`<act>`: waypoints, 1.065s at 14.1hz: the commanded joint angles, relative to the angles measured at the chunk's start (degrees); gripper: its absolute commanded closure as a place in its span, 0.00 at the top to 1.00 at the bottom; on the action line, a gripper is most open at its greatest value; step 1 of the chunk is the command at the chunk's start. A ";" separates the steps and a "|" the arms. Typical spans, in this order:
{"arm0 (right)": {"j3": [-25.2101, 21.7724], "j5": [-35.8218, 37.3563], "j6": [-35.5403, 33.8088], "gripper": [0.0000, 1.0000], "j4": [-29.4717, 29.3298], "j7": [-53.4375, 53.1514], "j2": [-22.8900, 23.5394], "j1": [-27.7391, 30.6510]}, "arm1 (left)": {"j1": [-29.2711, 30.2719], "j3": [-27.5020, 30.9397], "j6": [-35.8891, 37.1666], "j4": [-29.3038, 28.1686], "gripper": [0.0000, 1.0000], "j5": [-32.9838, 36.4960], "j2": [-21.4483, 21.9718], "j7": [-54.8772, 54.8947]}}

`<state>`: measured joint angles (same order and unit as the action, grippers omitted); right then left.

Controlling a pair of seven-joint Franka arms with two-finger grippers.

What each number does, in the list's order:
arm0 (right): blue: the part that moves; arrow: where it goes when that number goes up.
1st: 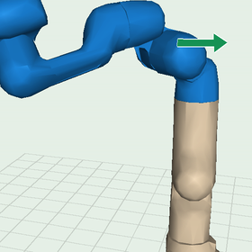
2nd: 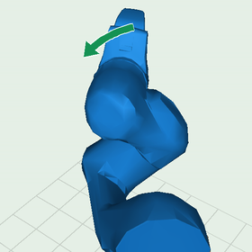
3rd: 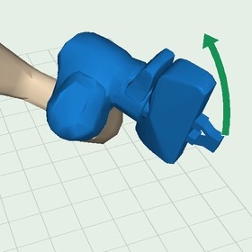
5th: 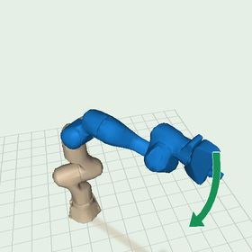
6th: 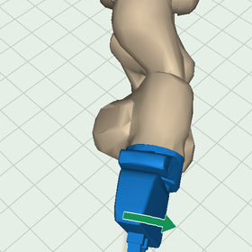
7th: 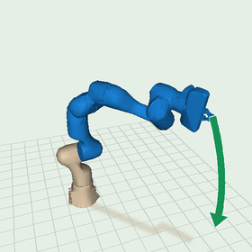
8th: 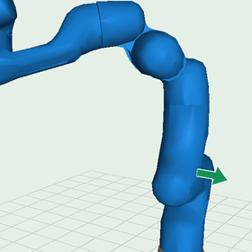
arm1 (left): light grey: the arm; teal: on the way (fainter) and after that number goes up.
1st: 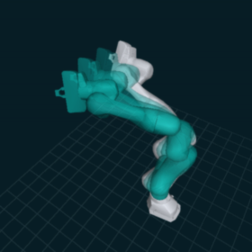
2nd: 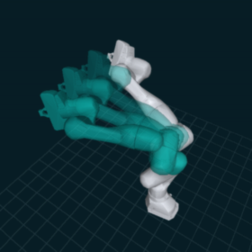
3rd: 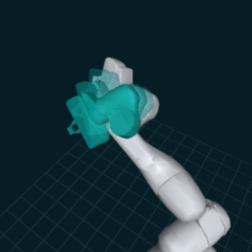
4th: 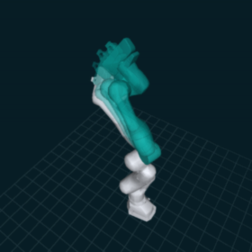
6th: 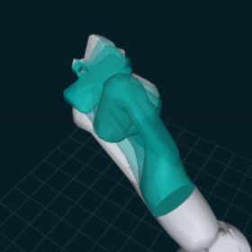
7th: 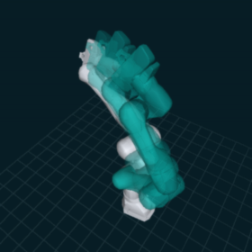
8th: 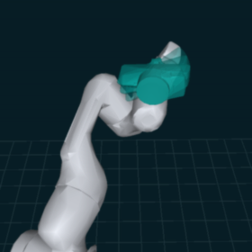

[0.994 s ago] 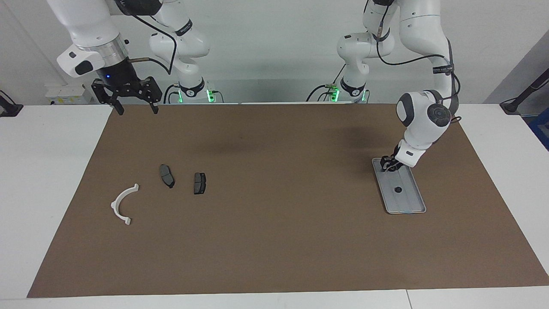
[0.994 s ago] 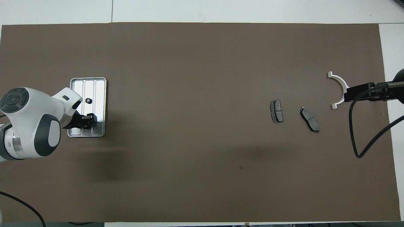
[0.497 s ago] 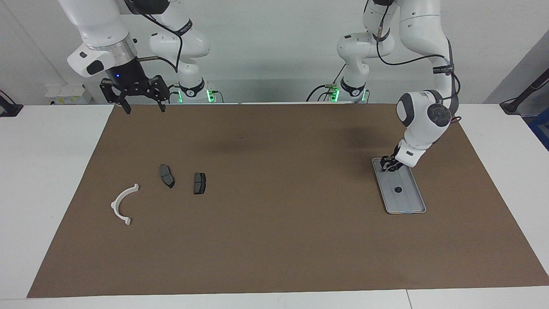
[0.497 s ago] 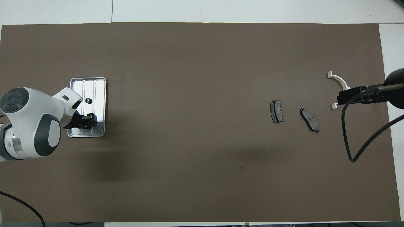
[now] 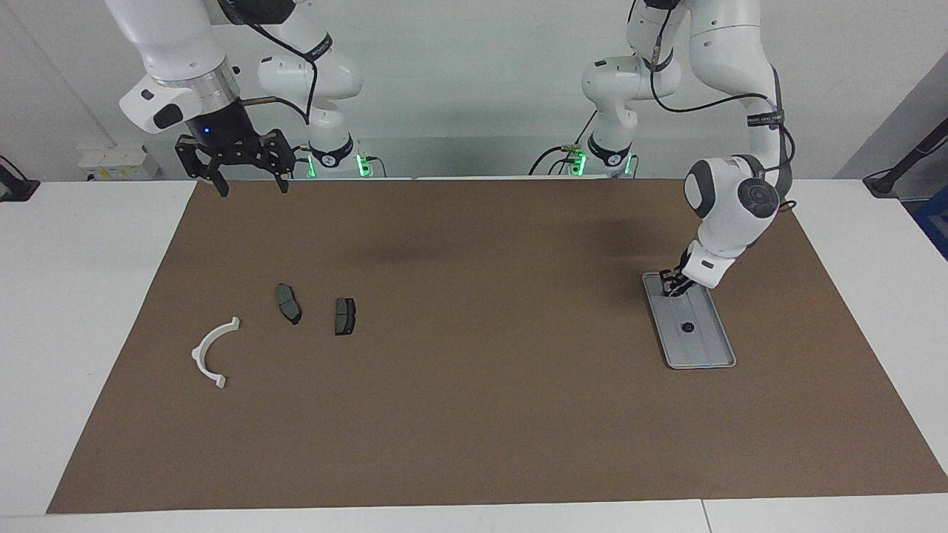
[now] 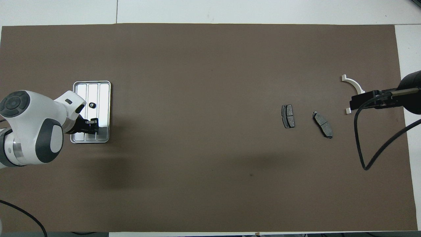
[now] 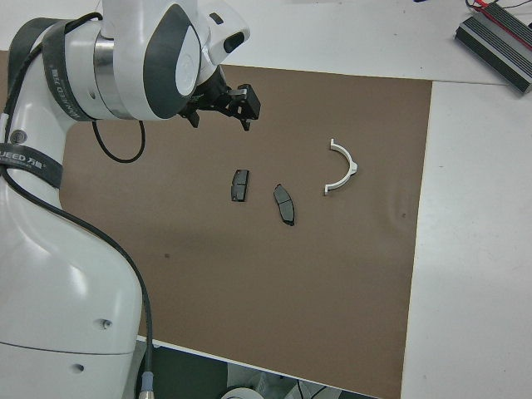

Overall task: Place bearing gear from tray to pile
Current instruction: 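Lower the left gripper into the silver tray and grasp a black gear, then carry the gear with the left gripper to the table center and release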

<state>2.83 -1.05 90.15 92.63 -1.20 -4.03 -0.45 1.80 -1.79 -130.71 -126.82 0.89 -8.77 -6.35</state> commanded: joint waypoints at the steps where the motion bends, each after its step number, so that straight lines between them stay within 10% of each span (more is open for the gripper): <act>1: -0.02 -0.27 -0.06 1.00 1.50 0.15 -1.42 -0.07 | -0.31 -0.05 8.60 9.10 0.25 -1.93 -1.94 -3.56; 10: -0.02 -0.27 -0.50 1.00 1.50 0.59 -1.42 0.28 | -22.70 0.03 6.09 21.43 0.03 -4.23 -6.95 -43.46; 15: -0.02 -0.27 -0.58 1.00 1.50 0.59 -1.42 0.01 | -33.43 0.21 7.32 33.38 0.02 -4.32 -18.37 -55.34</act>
<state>2.83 -1.06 90.00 92.72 -1.20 -4.04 -0.45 -28.84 -2.79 -124.09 -99.10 -2.65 -22.04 -59.75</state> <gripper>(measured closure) 0.000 0.648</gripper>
